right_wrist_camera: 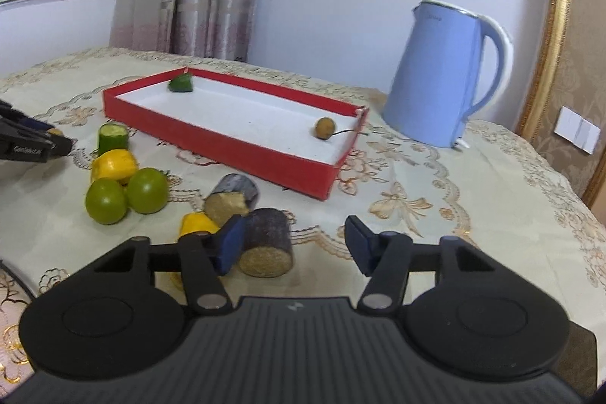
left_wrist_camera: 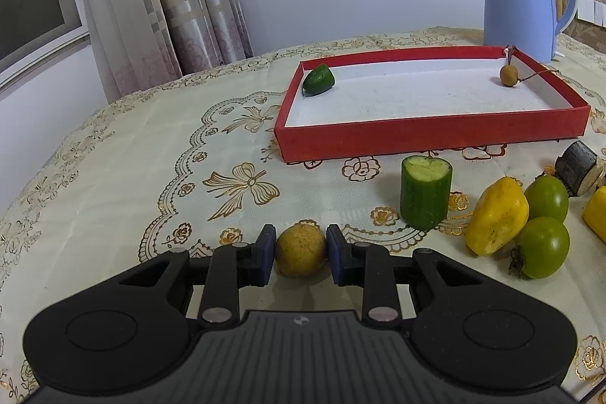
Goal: Organize fruits
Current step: 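Close the right gripper on the dark sugarcane chunk while the left gripper holds the lemon, then carry the lemon into the red tray and open the left gripper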
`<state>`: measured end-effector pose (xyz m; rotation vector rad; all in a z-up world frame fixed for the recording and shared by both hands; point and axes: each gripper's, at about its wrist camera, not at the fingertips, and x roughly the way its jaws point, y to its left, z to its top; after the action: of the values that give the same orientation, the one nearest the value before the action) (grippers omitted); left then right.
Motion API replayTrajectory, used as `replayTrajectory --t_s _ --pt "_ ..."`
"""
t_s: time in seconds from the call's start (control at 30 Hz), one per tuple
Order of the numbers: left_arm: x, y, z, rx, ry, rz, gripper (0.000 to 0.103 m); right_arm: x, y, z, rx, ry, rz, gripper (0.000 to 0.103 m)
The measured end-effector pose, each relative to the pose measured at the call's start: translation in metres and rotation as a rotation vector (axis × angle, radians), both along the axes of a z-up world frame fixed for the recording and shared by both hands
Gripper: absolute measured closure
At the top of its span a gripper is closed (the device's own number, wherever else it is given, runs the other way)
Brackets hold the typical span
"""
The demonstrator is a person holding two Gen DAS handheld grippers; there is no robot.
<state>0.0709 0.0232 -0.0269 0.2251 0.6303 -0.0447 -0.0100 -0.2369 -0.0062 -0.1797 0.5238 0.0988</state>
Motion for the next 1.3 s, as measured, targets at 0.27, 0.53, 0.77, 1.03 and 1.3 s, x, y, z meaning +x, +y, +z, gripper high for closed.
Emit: replayTrajectory --t_s 0.27,0.53,0.77,1.03,1.3 --pt "0.000 -0.001 0.000 0.000 0.000 0.000 0.075 0.015 0.001 -0.008 0.033 0.076 0.022 0.070" --pt "-0.001 -0.001 0.000 0.001 -0.001 0.000 0.075 0.017 0.001 -0.010 0.039 0.086 0.032 0.072" --pt "0.000 -0.001 0.001 -0.005 -0.002 0.005 0.075 0.016 -0.004 -0.009 0.060 0.073 0.019 0.072" --pt "-0.004 0.010 0.016 -0.049 -0.033 0.023 0.075 0.014 -0.006 -0.008 0.073 0.057 0.012 0.072" --pt "-0.005 0.015 0.030 -0.068 -0.061 0.030 0.075 0.012 -0.007 -0.007 0.076 0.046 0.010 0.072"
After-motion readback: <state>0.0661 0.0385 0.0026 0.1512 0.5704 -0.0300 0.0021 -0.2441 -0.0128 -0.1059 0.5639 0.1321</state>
